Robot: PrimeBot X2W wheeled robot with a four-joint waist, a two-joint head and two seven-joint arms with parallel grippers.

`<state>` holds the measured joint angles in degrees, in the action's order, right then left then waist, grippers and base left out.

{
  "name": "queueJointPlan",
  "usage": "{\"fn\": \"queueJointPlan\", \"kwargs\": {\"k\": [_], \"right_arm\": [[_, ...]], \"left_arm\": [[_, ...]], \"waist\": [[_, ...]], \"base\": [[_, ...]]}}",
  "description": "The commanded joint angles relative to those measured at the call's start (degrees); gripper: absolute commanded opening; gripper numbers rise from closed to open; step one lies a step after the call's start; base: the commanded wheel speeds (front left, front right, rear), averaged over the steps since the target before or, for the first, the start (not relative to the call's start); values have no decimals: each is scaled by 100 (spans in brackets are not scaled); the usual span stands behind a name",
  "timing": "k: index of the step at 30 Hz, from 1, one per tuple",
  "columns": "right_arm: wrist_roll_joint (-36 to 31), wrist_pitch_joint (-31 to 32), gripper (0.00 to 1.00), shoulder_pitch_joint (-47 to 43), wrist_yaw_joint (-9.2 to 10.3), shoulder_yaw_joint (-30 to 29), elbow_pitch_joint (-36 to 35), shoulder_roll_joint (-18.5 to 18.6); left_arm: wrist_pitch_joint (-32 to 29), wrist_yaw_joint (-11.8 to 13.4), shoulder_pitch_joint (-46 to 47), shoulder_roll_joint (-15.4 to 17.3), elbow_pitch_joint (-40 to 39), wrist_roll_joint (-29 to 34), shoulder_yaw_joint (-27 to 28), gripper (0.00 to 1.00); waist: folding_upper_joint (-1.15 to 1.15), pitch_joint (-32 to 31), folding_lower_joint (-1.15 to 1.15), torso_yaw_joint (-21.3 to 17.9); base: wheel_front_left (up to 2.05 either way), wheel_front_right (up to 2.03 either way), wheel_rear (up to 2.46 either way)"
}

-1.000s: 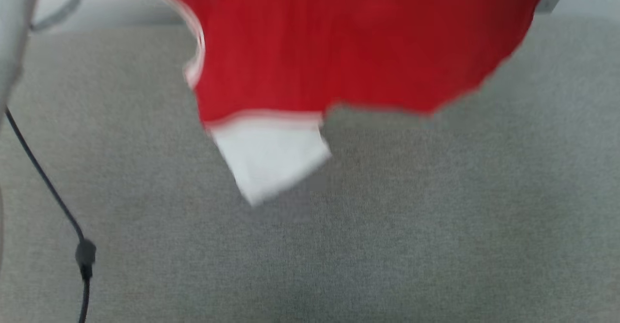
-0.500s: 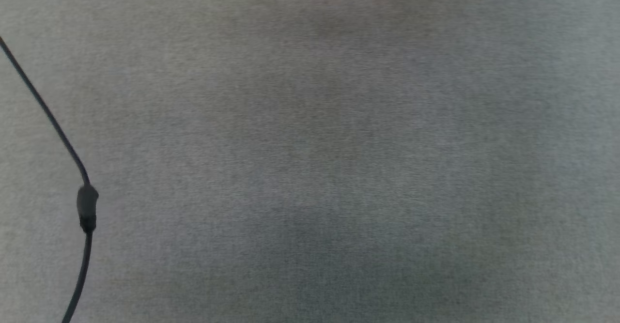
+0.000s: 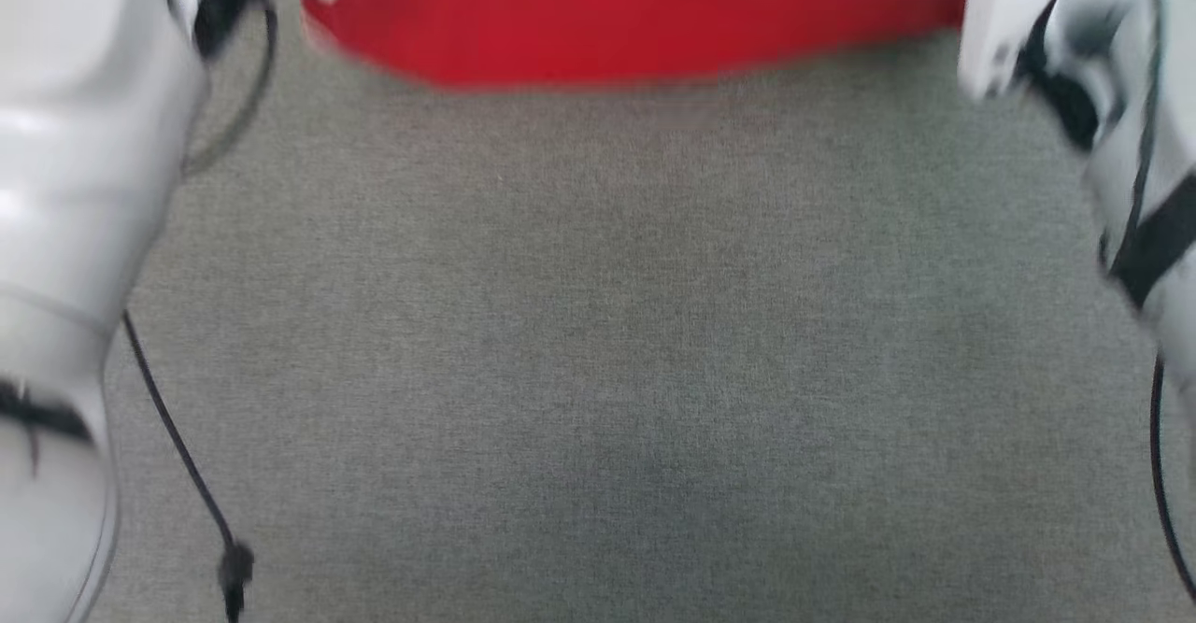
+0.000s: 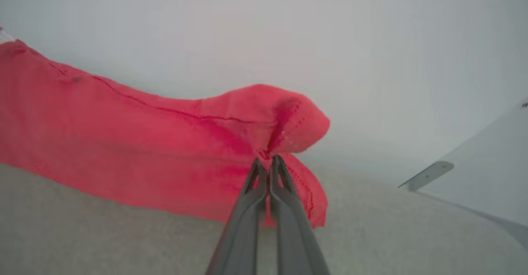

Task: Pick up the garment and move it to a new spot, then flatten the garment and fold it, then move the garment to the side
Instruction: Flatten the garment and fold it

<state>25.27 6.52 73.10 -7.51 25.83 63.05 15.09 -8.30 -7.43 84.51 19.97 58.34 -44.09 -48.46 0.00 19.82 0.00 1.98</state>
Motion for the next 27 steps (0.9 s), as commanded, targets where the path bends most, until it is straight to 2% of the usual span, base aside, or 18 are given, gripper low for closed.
{"fn": "queueJointPlan", "kwargs": {"k": [1,4,6,8,12,18,24,27], "right_arm": [[154,149,0,-200,4,72,-118,31],[903,876,0,-840,4,325,-833,297],[1552,1489,0,-1573,4,492,-1664,724],[1895,1790,0,-2065,3,488,-2203,1005],[2305,2250,0,-3116,4,418,-3166,1535],[2647,2811,0,-4553,4,148,-4376,2000],[2581,3115,0,-5618,4,-208,-5161,2295],[2613,3341,0,-6059,3,-342,-5529,2376]], "left_arm": [[-123,4,-158,133,-98,-144,-21,0],[-778,7,-768,358,-593,-534,-175,0],[-1272,18,-1401,610,-1105,-855,-226,0],[-1560,171,-1873,767,-1519,-971,-275,0],[-1960,746,-2804,1169,-2646,-1165,-339,0],[-2391,1774,-4258,2042,-4682,-1504,-396,0],[-2665,2801,-5531,2722,-6337,-1829,-511,0],[-2737,3163,-6009,2898,-6900,-1947,-611,0]], "waist": [[0,-69,0,13],[0,-179,0,22],[0,-276,0,36],[0,-323,0,49],[0,-401,0,54],[0,-443,0,9],[0,-453,0,-30],[0,-463,0,-21]], "base": [[0,0,0],[0,0,0],[0,0,0],[0,0,0],[0,0,0],[0,0,0],[0,0,0],[0,0,0]]}}
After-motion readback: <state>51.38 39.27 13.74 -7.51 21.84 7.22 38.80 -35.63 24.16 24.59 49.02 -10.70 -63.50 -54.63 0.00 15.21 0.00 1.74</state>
